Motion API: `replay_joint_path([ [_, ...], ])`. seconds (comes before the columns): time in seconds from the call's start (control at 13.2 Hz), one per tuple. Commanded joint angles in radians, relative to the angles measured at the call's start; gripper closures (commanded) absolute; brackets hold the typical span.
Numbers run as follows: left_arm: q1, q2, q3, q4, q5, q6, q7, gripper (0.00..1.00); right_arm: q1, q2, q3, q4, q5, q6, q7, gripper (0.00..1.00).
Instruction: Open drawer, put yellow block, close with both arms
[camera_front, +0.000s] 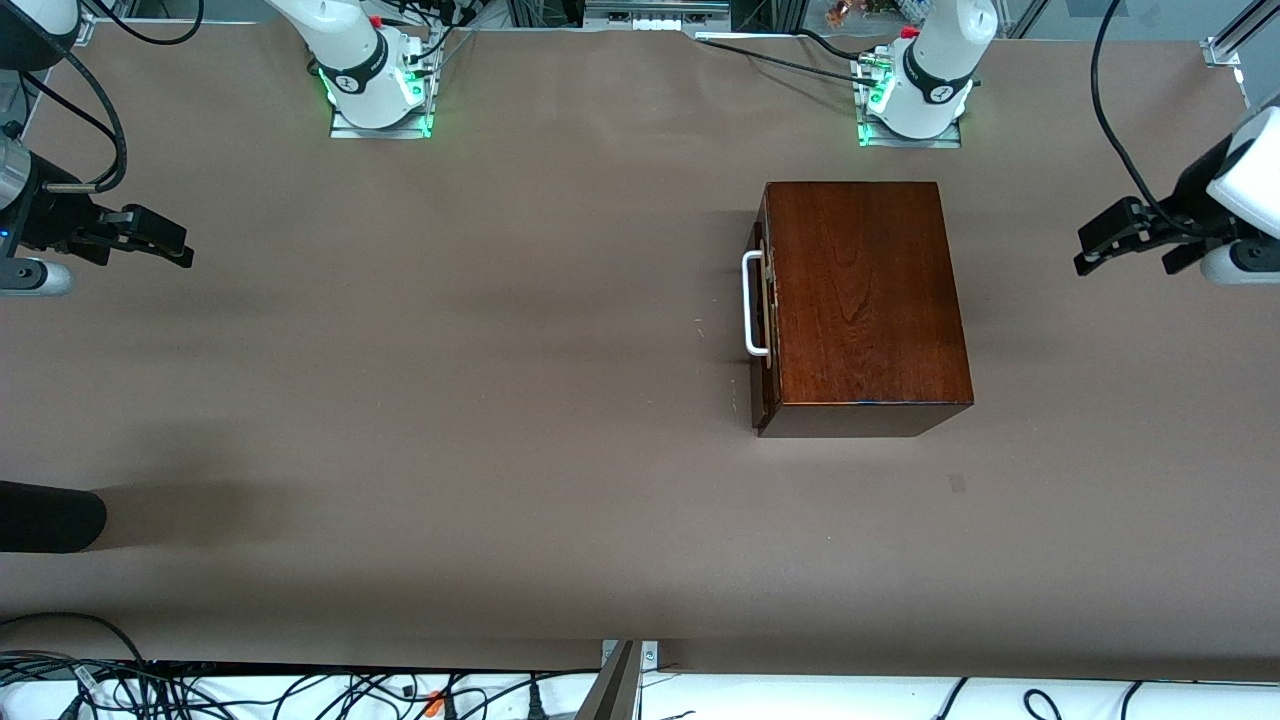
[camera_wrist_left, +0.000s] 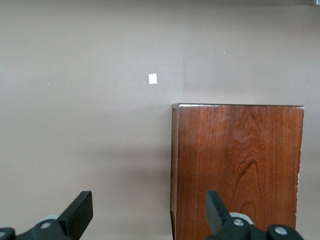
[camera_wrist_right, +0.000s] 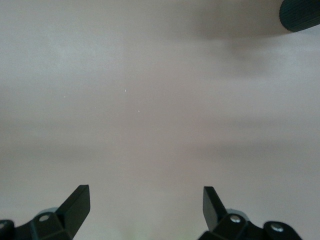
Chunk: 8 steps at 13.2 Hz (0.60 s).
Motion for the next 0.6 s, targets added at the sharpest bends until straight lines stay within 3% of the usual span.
replay_joint_path([
  [0.0,0.018,-0.037,-0.034,-0.056,0.021,0.026,-0.023,0.0,-0.011,-0.015,0.011,-0.004,-0.011,-0.009,0.005,0.0],
  [0.23,0.073,-0.039,-0.098,-0.055,0.041,0.018,-0.02,0.0,-0.011,-0.014,0.011,-0.004,-0.011,-0.008,0.005,0.0],
  [0.53,0.074,-0.036,-0.098,-0.05,0.041,0.004,-0.017,0.0,-0.011,-0.014,0.011,-0.004,-0.011,-0.006,0.005,0.0],
])
